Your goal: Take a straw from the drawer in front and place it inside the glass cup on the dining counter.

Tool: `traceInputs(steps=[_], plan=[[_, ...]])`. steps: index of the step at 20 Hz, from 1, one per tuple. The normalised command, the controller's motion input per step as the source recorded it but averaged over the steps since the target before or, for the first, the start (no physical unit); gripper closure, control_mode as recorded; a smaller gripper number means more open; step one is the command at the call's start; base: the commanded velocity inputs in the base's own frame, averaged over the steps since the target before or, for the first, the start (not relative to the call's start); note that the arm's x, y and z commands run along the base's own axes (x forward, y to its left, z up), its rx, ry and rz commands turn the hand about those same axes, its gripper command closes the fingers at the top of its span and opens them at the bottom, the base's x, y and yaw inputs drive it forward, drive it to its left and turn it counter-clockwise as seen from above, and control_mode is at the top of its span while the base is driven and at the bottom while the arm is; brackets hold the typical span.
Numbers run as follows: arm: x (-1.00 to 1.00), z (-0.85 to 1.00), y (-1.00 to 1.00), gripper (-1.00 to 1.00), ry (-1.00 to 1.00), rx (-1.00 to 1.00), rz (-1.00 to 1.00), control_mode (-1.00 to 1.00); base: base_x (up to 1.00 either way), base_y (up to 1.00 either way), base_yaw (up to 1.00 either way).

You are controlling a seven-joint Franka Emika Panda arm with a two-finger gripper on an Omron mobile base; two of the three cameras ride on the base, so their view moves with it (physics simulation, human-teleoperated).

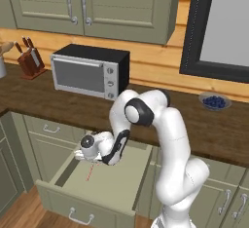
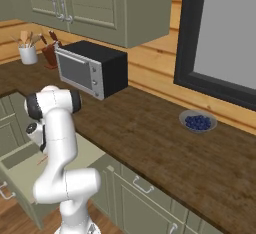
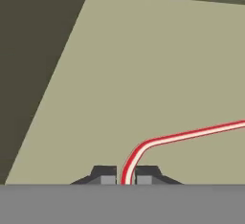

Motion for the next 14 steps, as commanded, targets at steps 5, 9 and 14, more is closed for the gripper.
traceInputs(steps=[5,9,14], plan=[[-1.00,0.50,0.00,1.00,-0.38,0.37,-0.14,-1.00,0.00,0.00,0.00],[-1.00,0.84,0.00,1.00,-0.21,0.36,-0.12,-1.00,0.00,0.00,0.00],[-1.00,1.00,-0.05,1.00,-0.10,0.34,-0.09,-1.00,0.00,0.00,0.00]])
